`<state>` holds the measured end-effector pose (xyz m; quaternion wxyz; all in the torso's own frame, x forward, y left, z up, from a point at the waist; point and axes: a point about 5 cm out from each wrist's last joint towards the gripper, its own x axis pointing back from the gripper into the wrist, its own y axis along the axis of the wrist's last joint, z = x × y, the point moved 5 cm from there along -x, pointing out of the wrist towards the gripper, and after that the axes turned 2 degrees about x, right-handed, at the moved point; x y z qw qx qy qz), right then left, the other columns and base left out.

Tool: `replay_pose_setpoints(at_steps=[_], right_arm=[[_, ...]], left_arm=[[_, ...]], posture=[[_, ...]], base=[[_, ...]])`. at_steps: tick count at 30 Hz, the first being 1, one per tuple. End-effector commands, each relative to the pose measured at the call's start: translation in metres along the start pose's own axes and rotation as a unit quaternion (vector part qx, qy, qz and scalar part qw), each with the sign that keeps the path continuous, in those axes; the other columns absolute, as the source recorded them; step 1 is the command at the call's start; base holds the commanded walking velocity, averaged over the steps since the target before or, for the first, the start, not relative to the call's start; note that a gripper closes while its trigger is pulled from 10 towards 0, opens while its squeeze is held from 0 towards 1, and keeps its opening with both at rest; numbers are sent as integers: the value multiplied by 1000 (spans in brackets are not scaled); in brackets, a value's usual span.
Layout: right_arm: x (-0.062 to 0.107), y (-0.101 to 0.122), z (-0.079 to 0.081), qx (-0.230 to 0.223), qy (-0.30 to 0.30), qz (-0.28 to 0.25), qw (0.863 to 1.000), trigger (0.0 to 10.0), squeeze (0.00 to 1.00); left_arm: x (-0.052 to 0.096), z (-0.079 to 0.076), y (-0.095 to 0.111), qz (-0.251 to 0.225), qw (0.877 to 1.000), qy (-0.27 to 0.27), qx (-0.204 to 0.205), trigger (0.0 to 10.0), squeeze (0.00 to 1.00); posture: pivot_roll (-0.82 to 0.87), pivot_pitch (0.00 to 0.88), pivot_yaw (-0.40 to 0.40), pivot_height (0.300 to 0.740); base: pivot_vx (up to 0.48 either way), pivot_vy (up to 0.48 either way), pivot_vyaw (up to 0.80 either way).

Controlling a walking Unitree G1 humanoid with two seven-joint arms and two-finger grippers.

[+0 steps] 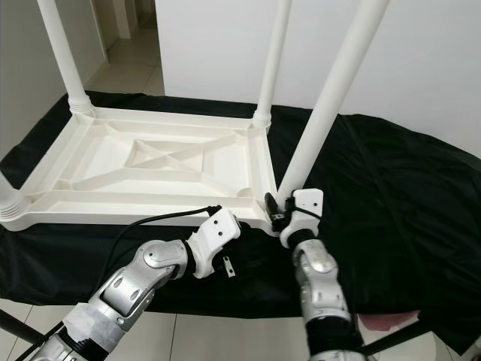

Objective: Building children table

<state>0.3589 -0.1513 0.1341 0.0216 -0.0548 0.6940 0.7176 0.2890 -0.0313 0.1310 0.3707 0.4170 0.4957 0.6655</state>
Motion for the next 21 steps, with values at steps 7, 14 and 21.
replay_pose_setpoints(at_steps=[7,14,21], right_arm=[[18,-4,-4,-11,-104,28,994,10000,0],[19,1,-12,-21,-112,29,993,10000,1000],[15,8,-20,-27,-97,11,995,10000,1000]], left_arm=[[-1,-6,-2,7,1000,-16,0,10000,0],[0,-7,-3,7,1000,-15,1,10000,0],[-1,-5,-3,6,1000,-10,1,10000,0]], posture=[[41,54,-50,740],[42,53,-57,740],[42,49,-61,740]], base=[[0,0,0],[0,0,0],[0,0,0]])
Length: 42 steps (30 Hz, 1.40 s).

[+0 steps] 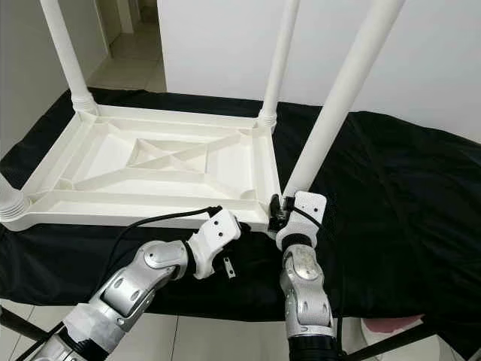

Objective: Building children table

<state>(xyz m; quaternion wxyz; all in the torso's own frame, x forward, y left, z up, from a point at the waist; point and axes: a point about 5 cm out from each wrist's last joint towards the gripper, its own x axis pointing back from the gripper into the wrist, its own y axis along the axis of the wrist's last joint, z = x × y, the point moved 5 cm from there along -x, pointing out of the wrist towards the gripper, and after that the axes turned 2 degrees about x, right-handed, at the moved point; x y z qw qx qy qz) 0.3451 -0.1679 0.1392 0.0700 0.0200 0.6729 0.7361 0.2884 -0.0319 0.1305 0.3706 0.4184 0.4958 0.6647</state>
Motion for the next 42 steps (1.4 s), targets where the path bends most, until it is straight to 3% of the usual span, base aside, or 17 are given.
replay_pose_setpoints(at_steps=[1,9,10,12,13,18,21,30,34,35,36,37,38,39,40,41,42], right_arm=[[-2,-1,-5,-6,11,3,1000,10000,1000],[-13,-5,-10,38,108,15,993,10000,1000],[-15,-2,-11,51,120,8,991,10000,757],[-16,0,-12,59,127,3,990,10000,757],[-19,3,-13,69,149,-1,986,10000,0],[-23,7,-5,98,254,-4,962,10000,0],[-19,3,6,109,329,8,938,10000,0],[-20,-11,20,129,400,38,906,10000,0],[-21,-15,21,129,413,41,900,10000,0],[-21,-17,21,131,418,45,898,6784,0],[-21,-17,21,131,418,45,898,6784,0],[-20,-20,19,136,422,52,895,3725,0],[-19,-24,18,139,425,61,892,2745,0],[-19,-24,18,139,425,61,892,2745,0],[-18,-28,16,142,429,69,889,902,0],[-17,-31,14,142,430,74,888,0,0],[-17,-31,14,142,430,74,888,0,0]], left_arm=[[-1,-4,-3,6,1000,-8,1,10000,0],[-1,-3,-1,4,1000,-7,-2,10000,0],[-1,-2,-1,5,1000,-7,-3,10000,0],[-1,-2,-1,5,1000,-7,-3,10000,0],[-2,-2,-1,5,1000,-7,-4,10000,0],[-3,-1,0,4,1000,-9,-6,10000,0],[-3,0,0,4,1000,-10,-8,10000,0],[-2,0,1,4,1000,-8,-10,10000,0],[-2,0,1,4,1000,-7,-10,10000,0],[-1,0,0,4,1000,-6,-9,10000,0],[-1,0,0,4,1000,-6,-9,10000,0],[-1,0,0,5,1000,-5,-9,10000,0],[0,0,-1,5,1000,-5,-8,10000,0],[0,0,-1,5,1000,-5,-8,10000,0],[0,0,-2,6,1000,-5,-8,10000,0],[0,-1,-2,7,1000,-5,-8,10000,0],[0,-1,-2,7,1000,-5,-8,10000,0]], posture=[[40,46,-62,740],[41,41,-65,740],[39,39,-63,740],[39,39,-63,740],[37,33,-60,740],[35,29,-55,740],[38,25,-54,740],[59,17,-60,740],[59,17,-60,740],[65,15,-63,740],[65,15,-63,740],[65,15,-63,740],[67,13,-63,740],[67,13,-63,740],[67,12,-62,740],[67,12,-62,740],[67,12,-62,740]], base=[[0,0,0],[0,0,0],[0,0,0],[0,0,0],[0,0,0],[0,0,0],[0,0,0],[0,0,0],[0,0,0],[0,0,0],[0,0,0],[0,0,0],[0,0,0],[0,0,0],[0,0,0],[0,0,0],[0,0,0]])
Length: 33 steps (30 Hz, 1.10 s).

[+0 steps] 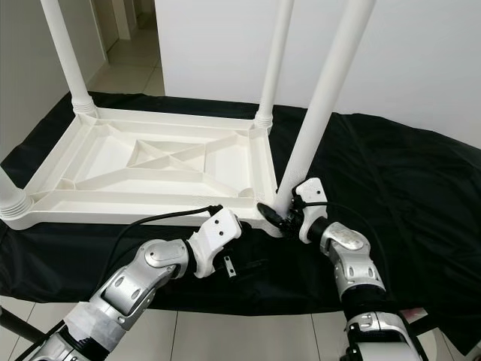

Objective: Building children table

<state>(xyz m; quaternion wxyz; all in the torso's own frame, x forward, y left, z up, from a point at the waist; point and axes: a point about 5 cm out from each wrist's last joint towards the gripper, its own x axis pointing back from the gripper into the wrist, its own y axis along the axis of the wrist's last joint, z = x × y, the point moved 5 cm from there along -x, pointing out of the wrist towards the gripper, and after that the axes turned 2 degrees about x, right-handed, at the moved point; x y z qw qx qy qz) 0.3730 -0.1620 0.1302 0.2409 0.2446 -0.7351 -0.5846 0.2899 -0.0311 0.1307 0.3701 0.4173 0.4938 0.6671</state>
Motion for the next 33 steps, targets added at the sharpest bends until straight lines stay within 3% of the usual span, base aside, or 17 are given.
replay_pose_setpoints(at_steps=[1,8,9,11,12,23,26,33], right_arm=[[0,-19,14,-8,34,36,999,0,0],[4,-27,13,-12,38,43,998,0,0],[5,-28,13,-12,36,43,998,7608,0],[5,-28,11,-13,26,45,999,7608,0],[5,-29,9,-21,14,44,999,10000,0],[3,-34,-16,-49,-148,60,986,10000,0],[7,-35,-18,-79,-222,57,970,10000,0],[12,-32,-17,-96,-305,48,946,10000,0]], left_arm=[[0,-3,-2,6,1000,-6,-5,10000,0],[-1,-4,-2,6,1000,-9,-7,10000,0],[-1,-4,-3,6,1000,-10,-7,10000,0],[-1,-4,-3,6,1000,-10,-7,10000,0],[-1,-5,-3,6,1000,-11,-7,10000,0],[-1,-8,-4,7,1000,-11,-3,10000,0],[0,-9,-5,8,1000,-10,-1,10000,0],[0,-10,-6,9,1000,-9,2,10000,0]], posture=[[67,12,-62,740],[60,5,-58,740],[59,4,-59,740],[59,5,-59,740],[59,4,-61,740],[60,12,-71,740],[62,15,-74,740],[60,22,-73,740]], base=[[0,0,0],[0,0,0],[0,0,0],[0,0,0],[0,0,0],[0,0,0],[0,0,0],[0,0,0]])
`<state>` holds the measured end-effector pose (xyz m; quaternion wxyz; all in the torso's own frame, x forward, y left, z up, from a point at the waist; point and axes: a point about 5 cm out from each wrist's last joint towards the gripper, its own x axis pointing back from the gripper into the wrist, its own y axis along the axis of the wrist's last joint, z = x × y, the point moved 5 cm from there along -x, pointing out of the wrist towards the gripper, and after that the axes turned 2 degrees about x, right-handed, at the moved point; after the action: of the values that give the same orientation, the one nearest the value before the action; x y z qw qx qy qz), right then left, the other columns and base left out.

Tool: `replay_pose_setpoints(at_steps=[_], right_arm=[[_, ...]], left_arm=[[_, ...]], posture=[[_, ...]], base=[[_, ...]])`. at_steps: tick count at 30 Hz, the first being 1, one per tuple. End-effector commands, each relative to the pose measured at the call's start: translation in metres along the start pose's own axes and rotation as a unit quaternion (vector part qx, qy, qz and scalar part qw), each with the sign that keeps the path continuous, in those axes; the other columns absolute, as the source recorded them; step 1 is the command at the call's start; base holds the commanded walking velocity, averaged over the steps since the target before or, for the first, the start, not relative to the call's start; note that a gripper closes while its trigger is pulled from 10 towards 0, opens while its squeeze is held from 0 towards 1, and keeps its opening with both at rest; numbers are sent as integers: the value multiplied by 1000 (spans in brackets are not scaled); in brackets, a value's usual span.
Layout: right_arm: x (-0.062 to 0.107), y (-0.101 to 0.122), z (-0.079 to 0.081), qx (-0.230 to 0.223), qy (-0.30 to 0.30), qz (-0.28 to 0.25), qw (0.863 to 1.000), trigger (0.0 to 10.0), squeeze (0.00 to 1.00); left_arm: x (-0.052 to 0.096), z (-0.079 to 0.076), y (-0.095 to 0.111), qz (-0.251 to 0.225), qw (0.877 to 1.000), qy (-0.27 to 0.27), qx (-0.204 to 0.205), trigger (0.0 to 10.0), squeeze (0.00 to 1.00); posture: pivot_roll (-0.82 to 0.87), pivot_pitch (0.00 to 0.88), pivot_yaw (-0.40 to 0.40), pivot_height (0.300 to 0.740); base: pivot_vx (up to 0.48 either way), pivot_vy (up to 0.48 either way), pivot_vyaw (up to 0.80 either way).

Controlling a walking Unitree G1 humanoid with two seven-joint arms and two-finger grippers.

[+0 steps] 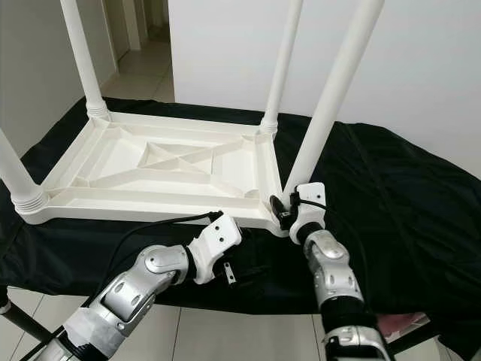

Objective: Building children table

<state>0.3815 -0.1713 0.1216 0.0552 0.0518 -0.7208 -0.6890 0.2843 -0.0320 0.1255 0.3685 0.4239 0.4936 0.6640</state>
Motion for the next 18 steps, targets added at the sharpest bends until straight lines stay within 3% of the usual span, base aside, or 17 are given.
replay_pose_setpoints(at_steps=[1,2,8,14,18], right_arm=[[8,-19,-14,-5,-52,38,998,10000,0],[11,-20,-9,-17,-77,37,996,10000,0],[15,-22,-5,-25,-96,47,994,10000,0],[30,-17,1,-47,-200,37,978,10000,0],[31,-15,5,-52,-198,34,978,10000,0]], left_arm=[[0,-4,-2,6,1000,-5,-2,10000,0],[0,-4,-3,7,1000,-7,-2,10000,0],[0,-4,-4,8,1000,-7,-3,10000,0],[-3,-6,0,4,1000,-18,-4,10000,0],[-2,-6,-1,5,1000,-20,-5,10000,0]], posture=[[55,26,-72,740],[52,29,-72,740],[52,29,-72,740],[26,42,-58,740],[20,49,-54,740]], base=[[0,0,0],[0,0,0],[0,0,0],[0,0,0],[0,0,0]])
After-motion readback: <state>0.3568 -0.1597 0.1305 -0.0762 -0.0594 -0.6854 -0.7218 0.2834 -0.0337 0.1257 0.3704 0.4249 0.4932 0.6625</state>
